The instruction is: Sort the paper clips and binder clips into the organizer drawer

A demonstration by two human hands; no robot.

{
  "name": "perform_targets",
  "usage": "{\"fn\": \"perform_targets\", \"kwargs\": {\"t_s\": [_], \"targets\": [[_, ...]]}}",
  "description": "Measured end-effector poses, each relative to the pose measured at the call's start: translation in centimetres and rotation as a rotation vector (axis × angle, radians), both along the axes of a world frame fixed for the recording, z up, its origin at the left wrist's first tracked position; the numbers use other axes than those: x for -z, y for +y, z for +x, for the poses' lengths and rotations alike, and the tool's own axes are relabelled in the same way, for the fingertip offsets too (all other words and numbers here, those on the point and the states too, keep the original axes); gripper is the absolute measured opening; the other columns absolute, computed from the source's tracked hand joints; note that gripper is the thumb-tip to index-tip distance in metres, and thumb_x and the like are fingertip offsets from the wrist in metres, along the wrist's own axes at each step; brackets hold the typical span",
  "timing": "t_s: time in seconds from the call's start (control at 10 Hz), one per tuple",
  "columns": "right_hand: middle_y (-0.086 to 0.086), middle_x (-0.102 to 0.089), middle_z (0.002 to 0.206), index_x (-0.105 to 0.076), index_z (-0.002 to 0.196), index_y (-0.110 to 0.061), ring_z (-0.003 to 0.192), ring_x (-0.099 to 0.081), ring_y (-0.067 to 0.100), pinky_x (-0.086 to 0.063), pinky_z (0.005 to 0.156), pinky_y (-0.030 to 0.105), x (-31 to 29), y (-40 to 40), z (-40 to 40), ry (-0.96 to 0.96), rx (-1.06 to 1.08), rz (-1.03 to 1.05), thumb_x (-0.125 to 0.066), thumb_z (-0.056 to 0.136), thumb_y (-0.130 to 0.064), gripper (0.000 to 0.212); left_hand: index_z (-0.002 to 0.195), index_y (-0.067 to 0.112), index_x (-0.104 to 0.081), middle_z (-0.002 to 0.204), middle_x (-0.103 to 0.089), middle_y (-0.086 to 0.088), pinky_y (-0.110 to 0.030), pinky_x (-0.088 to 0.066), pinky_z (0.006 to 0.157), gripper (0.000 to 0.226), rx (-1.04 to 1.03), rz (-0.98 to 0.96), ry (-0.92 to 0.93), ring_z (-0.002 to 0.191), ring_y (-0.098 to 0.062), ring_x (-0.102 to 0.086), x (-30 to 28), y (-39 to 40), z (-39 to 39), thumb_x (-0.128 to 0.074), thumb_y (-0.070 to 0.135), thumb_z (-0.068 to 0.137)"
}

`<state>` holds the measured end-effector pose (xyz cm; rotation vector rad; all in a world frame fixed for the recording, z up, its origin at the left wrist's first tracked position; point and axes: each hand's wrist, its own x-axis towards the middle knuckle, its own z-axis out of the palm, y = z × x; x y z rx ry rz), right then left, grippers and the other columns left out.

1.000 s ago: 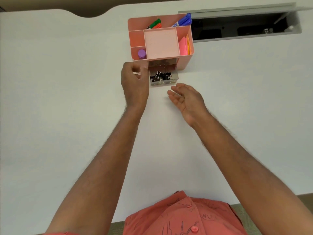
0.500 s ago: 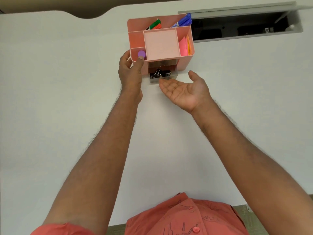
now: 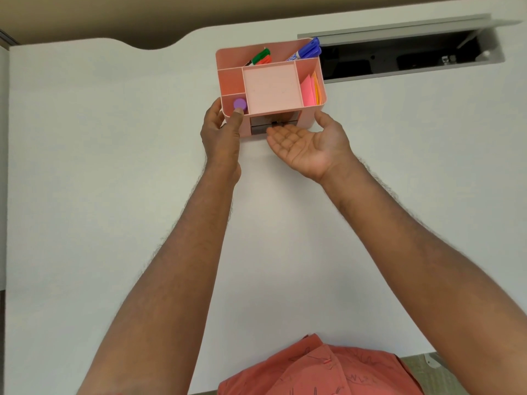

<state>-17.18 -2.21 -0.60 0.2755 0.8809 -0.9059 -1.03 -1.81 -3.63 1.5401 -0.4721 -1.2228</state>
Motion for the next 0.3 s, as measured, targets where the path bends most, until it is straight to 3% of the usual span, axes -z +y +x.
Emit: {"fn": "perform_targets", "kwargs": {"t_s": [0.2, 0.3], "targets": [[0.012, -0.061, 0.14, -0.058, 0.136, -0.008, 0.128, -0.059, 0.03, -0.053, 0.102, 0.043, 0.6, 1.6, -1.1, 0.233, -0.165, -0.077, -0.049, 0.102, -0.044, 0.05, 0.145, 0.026, -0.05, 0.146, -0.054, 0.006, -0.04, -0.048, 0.108, 0.062, 0.02, 0.03, -0.133, 0.133, -0.016, -0.051, 1.4, 0.7, 0.5, -0.069, 0.048, 0.091], [0.002, -0.06, 0.139, -0.062, 0.131, -0.016, 0.125, -0.059, 0.023, -0.054, 0.094, 0.037, 0.7, 3.6, -2.2, 0.636, -0.31, -0.16, -0.052, 0.102, -0.041, 0.039, 0.15, 0.025, -0.043, 0.154, -0.046, 0.004, -0.041, -0.041, 0.116, 0.058, 0.055, 0.077, -0.396, 0.139, -0.016, -0.044, 1.5, 2.9, 0.9, -0.055, 0.05, 0.098]]}}
